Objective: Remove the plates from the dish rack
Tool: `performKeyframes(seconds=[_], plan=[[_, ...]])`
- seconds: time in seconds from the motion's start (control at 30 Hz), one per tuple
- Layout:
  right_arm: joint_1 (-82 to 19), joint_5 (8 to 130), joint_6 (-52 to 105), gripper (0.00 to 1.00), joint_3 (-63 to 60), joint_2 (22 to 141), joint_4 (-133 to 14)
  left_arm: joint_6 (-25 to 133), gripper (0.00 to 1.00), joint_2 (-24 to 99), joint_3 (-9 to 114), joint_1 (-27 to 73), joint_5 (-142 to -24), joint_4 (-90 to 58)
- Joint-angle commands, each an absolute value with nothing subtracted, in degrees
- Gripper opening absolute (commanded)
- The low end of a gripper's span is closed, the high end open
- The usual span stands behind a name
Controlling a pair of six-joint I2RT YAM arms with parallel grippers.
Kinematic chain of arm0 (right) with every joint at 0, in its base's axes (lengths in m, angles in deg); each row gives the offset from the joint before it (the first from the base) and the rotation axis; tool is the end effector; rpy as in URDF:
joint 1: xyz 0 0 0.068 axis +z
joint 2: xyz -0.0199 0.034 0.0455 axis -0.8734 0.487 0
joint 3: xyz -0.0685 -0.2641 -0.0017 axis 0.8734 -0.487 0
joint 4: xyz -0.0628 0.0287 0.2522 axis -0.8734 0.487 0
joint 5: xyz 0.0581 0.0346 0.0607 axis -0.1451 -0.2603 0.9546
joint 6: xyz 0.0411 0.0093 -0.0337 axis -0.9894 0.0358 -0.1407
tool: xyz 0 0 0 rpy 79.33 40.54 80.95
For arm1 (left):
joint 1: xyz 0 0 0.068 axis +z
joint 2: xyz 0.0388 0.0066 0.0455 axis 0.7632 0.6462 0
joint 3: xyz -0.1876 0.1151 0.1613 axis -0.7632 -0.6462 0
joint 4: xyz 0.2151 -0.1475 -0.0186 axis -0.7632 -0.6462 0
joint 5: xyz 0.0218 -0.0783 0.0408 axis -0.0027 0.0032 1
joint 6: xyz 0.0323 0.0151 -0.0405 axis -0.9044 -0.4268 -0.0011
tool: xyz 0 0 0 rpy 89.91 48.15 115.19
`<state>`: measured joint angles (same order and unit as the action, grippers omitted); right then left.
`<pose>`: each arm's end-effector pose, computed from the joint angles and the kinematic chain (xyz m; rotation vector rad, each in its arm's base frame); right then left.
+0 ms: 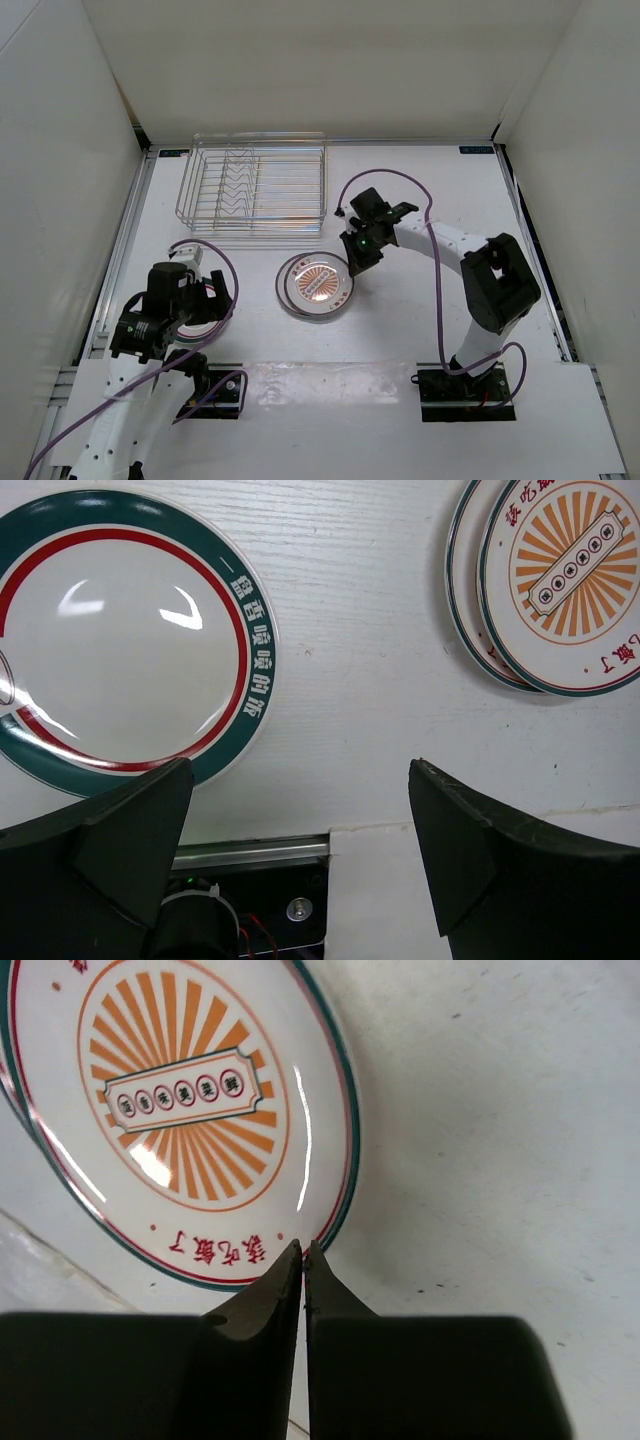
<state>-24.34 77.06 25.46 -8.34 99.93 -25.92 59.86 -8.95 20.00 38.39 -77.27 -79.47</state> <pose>0.2763 0.2163 0.2019 -0.7621 2.6762 0.5780 0.0856 -0.0186 0.2615 -0.1206 2.4636 -0.2713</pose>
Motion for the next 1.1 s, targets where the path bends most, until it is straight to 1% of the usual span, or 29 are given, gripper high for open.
performKeyframes(seconds=[0.0, 0.13, 0.2, 0.3, 0.4, 0.5, 0.57, 0.83, 0.87, 0.93, 1.0, 1.07], plan=[[-24.3, 69.4, 28.4, 0.07, -4.6, 97.2, -27.4, 59.0, 1.0, -8.9, 19.2, 38.7, -76.9, -78.4], [-24.3, 64.4, 31.9, 0.08, -5.9, 98.0, -25.9, 59.3, 1.0, -8.2, 18.6, 38.7, -78.3, -76.9], [-24.5, 63.4, 32.3, 0.11, -9.2, 97.8, -26.2, 59.5, 1.0, -7.4, 18.9, 38.7, -78.9, -76.7], [-24.3, 66.7, 31.9, 0.14, -13.3, 97.3, -26.7, 59.9, 1.0, -6.9, 19.7, 38.7, -79.0, -77.6], [-24.3, 70.5, 32.1, 0.14, -15.2, 97.4, -26.8, 59.7, 1.0, -6.7, 20.2, 38.7, -80.4, -78.0], [-24.0, 74.3, 32.0, 0.16, -13.6, 98.1, -27.1, 59.7, 1.0, -7.3, 20.0, 38.7, -79.9, -78.6], [-23.9, 75.6, 31.2, 0.16, -12.5, 99.1, -26.9, 60.2, 1.0, -8.4, 19.1, 38.7, -79.9, -78.9], [-23.9, 77.8, 28.7, 0.24, -2.6, 102.6, -26.3, 62.9, 1.0, -8.9, 17.8, 38.6, -78.4, -78.1], [-24.0, 77.9, 28.7, 0.24, -2.3, 102.8, -26.3, 63.0, 1.0, -8.3, 17.9, 38.7, -78.4, -77.9], [-24.0, 78.2, 28.7, 0.28, -2.1, 102.8, -26.3, 63.3, 1.0, -7.3, 17.8, 38.6, -78.8, -77.9], [-24.0, 77.0, 29.1, 0.28, -2.7, 102.1, -26.2, 63.5, 1.0, -6.8, 17.8, 38.7, -79.1, -78.0], [-24.1, 74.7, 29.8, 0.32, -4.2, 101.4, -26.5, 63.5, 1.0, -6.5, 17.9, 38.7, -79.3, -78.2]])
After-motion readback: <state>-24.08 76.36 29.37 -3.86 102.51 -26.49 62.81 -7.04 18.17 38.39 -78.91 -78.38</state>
